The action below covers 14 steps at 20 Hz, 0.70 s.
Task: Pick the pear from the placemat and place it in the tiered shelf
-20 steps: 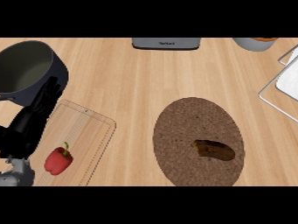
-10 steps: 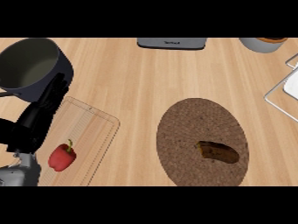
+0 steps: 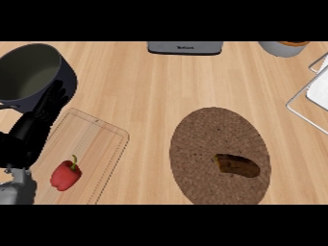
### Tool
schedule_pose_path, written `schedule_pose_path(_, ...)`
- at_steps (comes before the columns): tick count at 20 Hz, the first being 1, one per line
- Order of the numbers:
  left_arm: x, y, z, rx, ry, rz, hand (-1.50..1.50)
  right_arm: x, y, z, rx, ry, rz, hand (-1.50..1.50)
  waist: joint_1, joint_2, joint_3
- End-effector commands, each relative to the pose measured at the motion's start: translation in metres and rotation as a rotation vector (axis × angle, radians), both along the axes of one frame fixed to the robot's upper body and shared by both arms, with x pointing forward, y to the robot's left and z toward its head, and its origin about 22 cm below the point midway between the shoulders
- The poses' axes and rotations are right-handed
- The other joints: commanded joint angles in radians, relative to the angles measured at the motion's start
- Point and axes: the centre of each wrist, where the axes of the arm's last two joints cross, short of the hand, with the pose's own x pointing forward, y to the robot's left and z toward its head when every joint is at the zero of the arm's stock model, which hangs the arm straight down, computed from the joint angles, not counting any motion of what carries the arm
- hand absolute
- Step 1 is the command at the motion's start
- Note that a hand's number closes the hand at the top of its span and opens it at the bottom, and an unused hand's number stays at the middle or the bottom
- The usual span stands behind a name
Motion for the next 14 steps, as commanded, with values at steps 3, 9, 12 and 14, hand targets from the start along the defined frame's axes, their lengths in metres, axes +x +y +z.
schedule_pose_path(3,0.005,-0.013,-0.002,0.004,0.005,-0.011,0.0,0.019,0.009,-0.017,-0.247,0.049,0.099,1.5,0.0,0.004,0.0)
schedule_pose_path(9,-0.004,-0.001,-0.012,-0.009,-0.022,0.011,0.0,0.03,-0.012,-0.06,-0.323,0.119,0.087,1.5,-0.008,0.001,0.0)
schedule_pose_path(12,-0.011,0.001,-0.005,0.003,0.008,0.013,0.0,0.047,-0.012,-0.057,-0.268,0.136,0.017,1.5,-0.009,-0.002,0.0)
schedule_pose_path(14,-0.008,-0.012,-0.009,-0.017,-0.005,0.004,0.0,0.056,-0.016,-0.068,-0.242,0.154,-0.071,1.5,-0.005,0.0,0.0)
